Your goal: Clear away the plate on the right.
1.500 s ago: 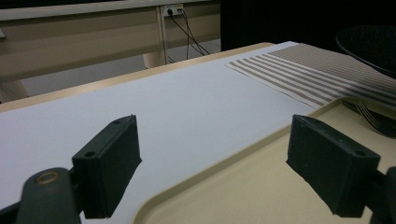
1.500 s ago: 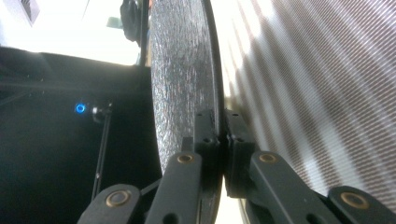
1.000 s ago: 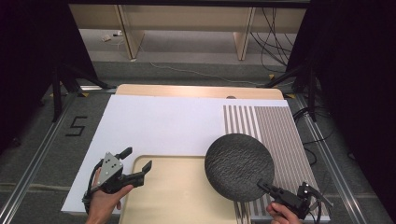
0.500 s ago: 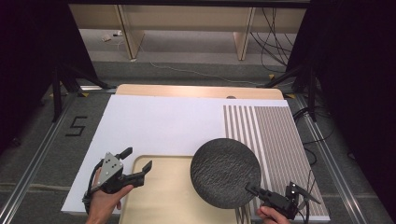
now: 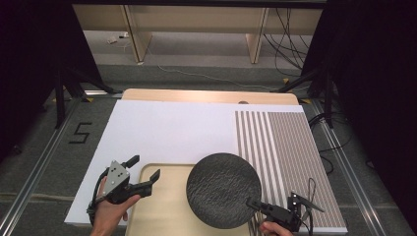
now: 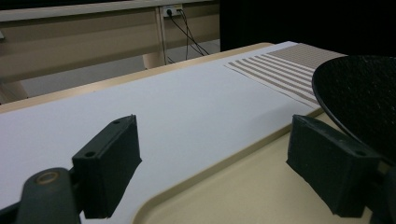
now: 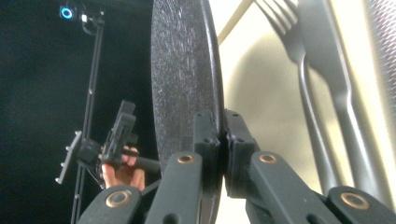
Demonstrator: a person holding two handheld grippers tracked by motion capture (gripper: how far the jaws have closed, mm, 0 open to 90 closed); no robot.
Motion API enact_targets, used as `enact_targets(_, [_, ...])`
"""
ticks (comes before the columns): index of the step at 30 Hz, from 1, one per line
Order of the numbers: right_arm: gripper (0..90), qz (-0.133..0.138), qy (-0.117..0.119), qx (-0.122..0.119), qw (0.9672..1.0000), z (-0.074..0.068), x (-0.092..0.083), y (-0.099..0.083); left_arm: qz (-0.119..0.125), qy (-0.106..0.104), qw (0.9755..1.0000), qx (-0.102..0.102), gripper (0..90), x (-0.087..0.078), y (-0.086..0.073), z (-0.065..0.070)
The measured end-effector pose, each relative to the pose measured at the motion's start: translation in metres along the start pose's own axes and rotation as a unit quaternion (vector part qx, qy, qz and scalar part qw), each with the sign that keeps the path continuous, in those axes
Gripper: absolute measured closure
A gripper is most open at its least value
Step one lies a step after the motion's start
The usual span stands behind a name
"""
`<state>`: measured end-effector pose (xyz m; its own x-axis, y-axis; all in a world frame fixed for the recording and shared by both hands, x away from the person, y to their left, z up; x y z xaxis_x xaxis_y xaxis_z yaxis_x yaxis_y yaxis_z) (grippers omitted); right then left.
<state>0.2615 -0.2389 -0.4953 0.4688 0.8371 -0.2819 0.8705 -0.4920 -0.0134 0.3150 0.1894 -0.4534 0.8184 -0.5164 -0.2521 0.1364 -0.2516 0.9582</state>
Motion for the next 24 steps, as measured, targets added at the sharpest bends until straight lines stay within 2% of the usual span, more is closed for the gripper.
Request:
enact_targets(1, [86.5, 0.01, -0.005, 0.002, 0.9999, -0.001, 0.004, -0.001, 0.0, 0.0, 1.0, 0.0, 16.9, 0.0, 0.0, 0.0])
enact_targets(3, [86.4, -0.007, -0.005, -0.001, 1.0, -0.001, 0.006, -0.003, 0.001, 0.0, 1.0, -0.001, 16.9, 0.0, 0.0, 0.0])
enact_targets(4, [86.4, -0.002, -0.01, -0.002, 0.9999, -0.001, 0.008, -0.004, 0.0, 0.0, 1.0, 0.0, 16.9, 0.0, 0.0, 0.0])
enact_targets(6, [86.5, -0.017, -0.008, -0.005, 0.9998, 0.0, 0.01, -0.006, 0.0, 0.0, 1.0, 0.0, 16.9, 0.0, 0.0, 0.0])
enact_targets(8, [86.5, -0.014, -0.014, -0.008, 0.9998, -0.001, 0.013, -0.007, 0.001, 0.0, 1.0, -0.001, 16.9, 0.0, 0.0, 0.0])
enact_targets(10, [86.4, -0.026, -0.012, -0.01, 0.9995, 0.0, 0.015, -0.008, 0.0, 0.0, 1.0, -0.001, 16.9, 0.0, 0.0, 0.0])
enact_targets(11, [86.4, -0.027, -0.015, -0.008, 0.9995, -0.001, 0.016, -0.009, 0.0, 0.0, 1.0, -0.001, 16.9, 0.0, 0.0, 0.0])
enact_targets(12, [86.4, -0.023, -0.013, 0.008, 0.9996, -0.003, 0.018, -0.009, 0.0, 0.0, 1.0, -0.002, 16.9, 0.0, 0.0, 0.0])
enact_targets(13, [86.4, -0.022, -0.021, -0.006, 0.9995, -0.001, 0.02, -0.01, 0.0, 0.0, 1.0, -0.002, 16.9, 0.0, 0.0, 0.0])
enact_targets(15, [86.4, -0.035, -0.02, -0.011, 0.9991, 0.0, 0.022, -0.011, 0.0, 0.0, 1.0, -0.001, 16.9, 0.0, 0.0, 0.0])
enact_targets(20, [86.4, -0.043, -0.024, -0.009, 0.9988, -0.001, 0.03, -0.014, 0.0, 0.0, 1.0, -0.002, 16.9, 0.0, 0.0, 0.0])
enact_targets(21, [86.4, -0.041, -0.026, 0.007, 0.9988, -0.003, 0.033, -0.015, 0.0, 0.0, 1.0, -0.002, 16.9, 0.0, 0.0, 0.0])
enact_targets(22, [86.3, -0.045, -0.032, -0.012, 0.9984, -0.001, 0.034, -0.016, 0.0, 0.0, 1.0, -0.002, 16.9, 0.0, 0.0, 0.0])
enact_targets(23, [86.3, -0.042, -0.031, 0.005, 0.9986, -0.003, 0.036, -0.016, 0.0, 0.0, 1.0, -0.002, 16.9, 0.0, 0.0, 0.0])
enact_targets(24, [86.3, -0.043, -0.035, -0.003, 0.9985, -0.002, 0.037, -0.017, 0.0, 0.0, 1.0, -0.002, 16.9, 0.0, 0.0, 0.0])
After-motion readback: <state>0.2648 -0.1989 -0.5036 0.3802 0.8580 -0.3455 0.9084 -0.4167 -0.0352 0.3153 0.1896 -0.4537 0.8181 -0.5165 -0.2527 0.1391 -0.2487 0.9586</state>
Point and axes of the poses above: each handheld gripper's, and its own axes: x roughly forward along the jaws, y roughly out of its top, z roughly to its right, the point moved 2 cm from there along x, roughly forward along the jaws, and after that the axes turned 8 degrees about x, right-handed, at the moved point
